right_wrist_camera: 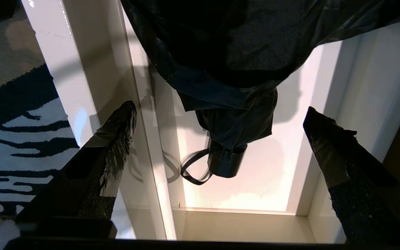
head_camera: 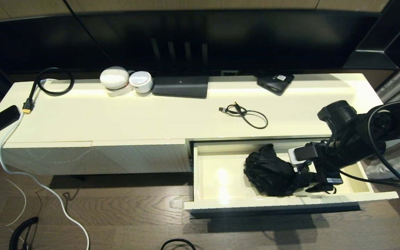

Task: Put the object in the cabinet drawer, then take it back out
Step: Take the umbrella out of the drawer and put it on the table

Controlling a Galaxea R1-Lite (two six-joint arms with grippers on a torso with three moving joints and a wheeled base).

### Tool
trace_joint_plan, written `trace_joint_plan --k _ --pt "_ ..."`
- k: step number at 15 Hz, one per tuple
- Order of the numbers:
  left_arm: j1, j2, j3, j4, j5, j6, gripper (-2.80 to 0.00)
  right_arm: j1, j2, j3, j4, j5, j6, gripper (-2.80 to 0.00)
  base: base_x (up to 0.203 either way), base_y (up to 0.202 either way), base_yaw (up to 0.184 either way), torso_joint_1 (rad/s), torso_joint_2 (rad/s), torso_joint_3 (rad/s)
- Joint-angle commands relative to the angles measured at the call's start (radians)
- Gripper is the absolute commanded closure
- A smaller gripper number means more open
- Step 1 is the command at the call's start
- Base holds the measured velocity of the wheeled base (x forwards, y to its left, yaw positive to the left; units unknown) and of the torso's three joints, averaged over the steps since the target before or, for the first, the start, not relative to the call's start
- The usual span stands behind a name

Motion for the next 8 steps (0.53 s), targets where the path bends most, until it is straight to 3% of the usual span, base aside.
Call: trace_joint_plan --k 1,8 --pt "0.001 0.000 0.000 0.000 0.001 -0.001 0.00 0.000 0.014 0.001 0.003 0.000 -0.008 -2.80 0.000 0.000 0.000 0.000 0.00 0.000" --pt "0.000 0.000 0.000 0.000 0.001 -0.001 0.00 0.002 0.022 -0.036 0.009 -0.006 -0.008 -2.80 0.000 0.000 0.000 0.000 0.00 0.000"
